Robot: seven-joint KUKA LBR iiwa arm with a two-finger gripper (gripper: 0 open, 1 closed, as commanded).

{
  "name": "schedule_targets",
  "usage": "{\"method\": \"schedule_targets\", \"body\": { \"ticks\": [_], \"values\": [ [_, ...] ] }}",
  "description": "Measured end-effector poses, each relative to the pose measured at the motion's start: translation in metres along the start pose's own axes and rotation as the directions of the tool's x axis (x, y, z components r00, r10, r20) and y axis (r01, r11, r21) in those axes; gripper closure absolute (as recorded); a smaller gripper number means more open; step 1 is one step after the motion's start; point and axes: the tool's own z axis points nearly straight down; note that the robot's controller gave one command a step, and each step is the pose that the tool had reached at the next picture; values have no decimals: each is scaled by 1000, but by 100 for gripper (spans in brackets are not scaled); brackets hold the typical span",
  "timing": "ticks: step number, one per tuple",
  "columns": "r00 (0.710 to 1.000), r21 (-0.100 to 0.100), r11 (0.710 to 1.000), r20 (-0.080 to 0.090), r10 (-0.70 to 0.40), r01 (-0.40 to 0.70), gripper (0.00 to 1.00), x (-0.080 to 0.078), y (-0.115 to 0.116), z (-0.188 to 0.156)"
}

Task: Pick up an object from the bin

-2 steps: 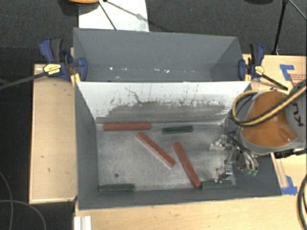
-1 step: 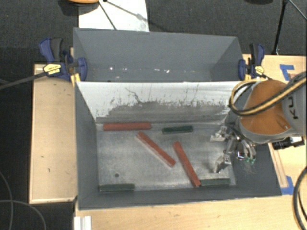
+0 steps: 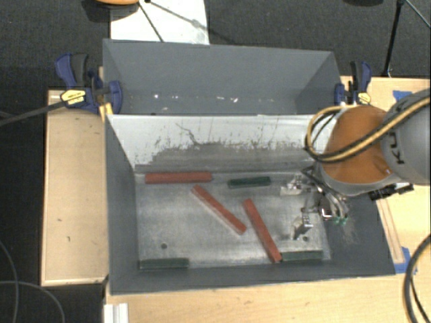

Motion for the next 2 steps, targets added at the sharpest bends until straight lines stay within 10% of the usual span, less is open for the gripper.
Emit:
{"method": "schedule_targets", "body": {
  "ticks": [2],
  "values": [
    [998, -5, 998, 1, -69, 69, 0, -11, 66, 9]
  ]
}}
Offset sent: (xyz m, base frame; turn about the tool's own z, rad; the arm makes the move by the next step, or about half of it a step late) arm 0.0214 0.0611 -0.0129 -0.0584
